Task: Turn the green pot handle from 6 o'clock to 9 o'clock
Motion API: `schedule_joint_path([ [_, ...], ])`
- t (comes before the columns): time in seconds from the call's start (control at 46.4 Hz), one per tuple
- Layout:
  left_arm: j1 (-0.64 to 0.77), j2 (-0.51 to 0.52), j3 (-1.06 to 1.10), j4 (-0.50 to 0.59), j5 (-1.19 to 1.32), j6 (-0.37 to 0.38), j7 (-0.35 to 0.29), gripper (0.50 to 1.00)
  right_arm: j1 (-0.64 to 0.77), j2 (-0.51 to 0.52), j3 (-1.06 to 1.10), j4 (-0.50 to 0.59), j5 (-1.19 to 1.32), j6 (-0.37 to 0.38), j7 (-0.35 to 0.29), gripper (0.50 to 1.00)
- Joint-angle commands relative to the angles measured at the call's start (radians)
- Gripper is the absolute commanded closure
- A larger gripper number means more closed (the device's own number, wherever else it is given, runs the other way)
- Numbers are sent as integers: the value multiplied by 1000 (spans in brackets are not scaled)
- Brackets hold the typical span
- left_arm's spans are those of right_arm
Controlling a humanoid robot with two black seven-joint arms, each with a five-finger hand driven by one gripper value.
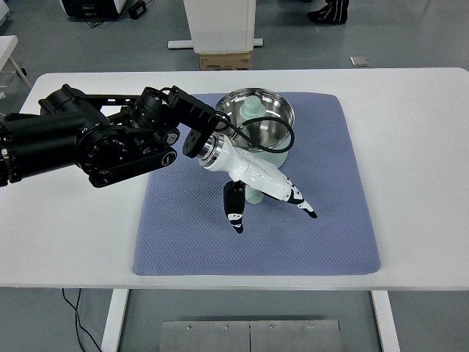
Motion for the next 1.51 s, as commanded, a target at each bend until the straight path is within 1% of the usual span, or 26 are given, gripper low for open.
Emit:
schedule_joint_path([
  [0.0,-5,1,2,0,12,0,0,500,0,0,0,0,0,1,0,500],
  [0.711,-22,20,2,0,29,-6,0,500,0,0,0,0,0,1,0,500],
  [0.84,-32,39,2,0,30,-18,0,500,0,0,0,0,0,1,0,500],
  [1.077,-57,39,3,0,30,-29,0,500,0,0,0,0,0,0,0,500],
  [1.228,-72,39,2,0,30,-75,0,500,0,0,0,0,0,0,0,500],
  [1.487,-103,39,2,0,27,-130,0,500,0,0,0,0,0,0,0,500],
])
